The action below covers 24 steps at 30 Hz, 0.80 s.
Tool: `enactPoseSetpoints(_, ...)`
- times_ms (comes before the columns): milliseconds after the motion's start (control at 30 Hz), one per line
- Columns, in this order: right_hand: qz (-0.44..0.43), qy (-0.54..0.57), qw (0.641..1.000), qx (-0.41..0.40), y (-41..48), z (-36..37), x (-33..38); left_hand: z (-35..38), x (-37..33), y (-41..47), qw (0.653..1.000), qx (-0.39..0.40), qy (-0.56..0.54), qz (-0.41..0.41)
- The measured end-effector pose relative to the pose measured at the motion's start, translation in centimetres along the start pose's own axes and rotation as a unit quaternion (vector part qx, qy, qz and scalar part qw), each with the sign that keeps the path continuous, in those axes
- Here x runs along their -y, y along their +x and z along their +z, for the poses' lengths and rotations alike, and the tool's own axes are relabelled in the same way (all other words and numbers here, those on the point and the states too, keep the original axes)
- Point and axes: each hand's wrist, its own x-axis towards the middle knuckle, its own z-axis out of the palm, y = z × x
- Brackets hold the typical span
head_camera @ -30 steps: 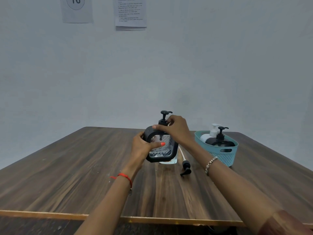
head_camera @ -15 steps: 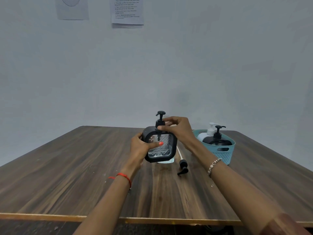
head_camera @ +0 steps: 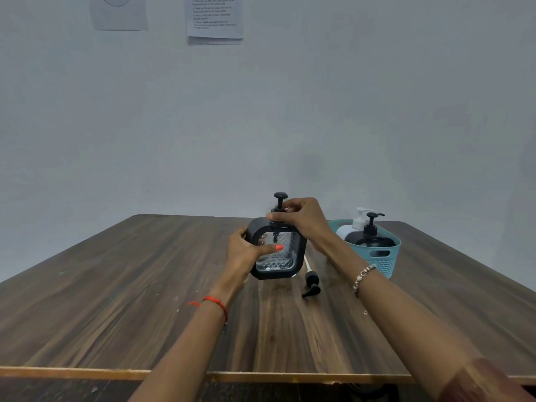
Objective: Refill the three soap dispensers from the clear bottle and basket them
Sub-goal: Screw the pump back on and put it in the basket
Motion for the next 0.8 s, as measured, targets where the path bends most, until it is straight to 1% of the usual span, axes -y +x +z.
enactPoseSetpoints(67, 0.001, -0.001, 1.000, 0.017, -0.1, 0.0, 0.1, 0.0, 0.1, -0.1, 1.000, 0.001, -0.006, -0.002)
enactPoseSetpoints(167, 0.012, 0.051, 0.996, 0.078, 0.0, -0.7, 0.1, -0.3, 0.0, -0.2, 1.000, 0.007, -0.015, -0.004)
enactPoseSetpoints(233, 0.012, 0.047, 0.993, 0.111, 0.0, -1.0, 0.1, -0.5, -0.1, -0.4, 1.000, 0.018, -0.013, -0.007)
enactPoseSetpoints(267, 0.008, 0.037, 0.993, 0.115, 0.0, -1.1, 0.0, -0.5, -0.1, -0.4, 1.000, 0.021, -0.012, -0.008)
enactPoseSetpoints(333, 0.008, 0.035, 0.995, 0.097, -0.1, -0.9, 0.0, -0.5, -0.1, -0.4, 1.000, 0.024, -0.014, -0.007)
enactPoseSetpoints(433, 0.022, 0.061, 0.996, 0.054, -0.5, -0.5, 0.1, -0.3, 0.0, -0.5, 1.000, 0.021, -0.014, 0.000)
enactPoseSetpoints(533, 0.026, 0.059, 0.998, 0.007, -0.8, 0.0, 0.2, 0.1, 0.1, -0.6, 1.000, 0.009, -0.016, 0.003)
enactPoseSetpoints(667, 0.028, 0.000, 0.996, -0.082, -0.7, 1.0, -0.2, 0.6, 0.1, -0.7, 1.000, -0.007, -0.015, -0.002)
enactPoseSetpoints(700, 0.029, -0.014, 0.995, -0.094, -0.6, 1.1, -0.4, 0.6, 0.2, -0.6, 1.000, -0.006, -0.015, -0.005)
enactPoseSetpoints(733, 0.027, -0.021, 0.995, -0.091, -0.6, 1.1, -0.4, 0.7, 0.2, -0.6, 1.000, -0.005, -0.013, -0.007)
enactPoseSetpoints(800, 0.032, -0.014, 0.998, -0.050, -0.4, 0.7, -0.7, 0.6, 0.2, -0.6, 1.000, -0.002, -0.010, -0.008)
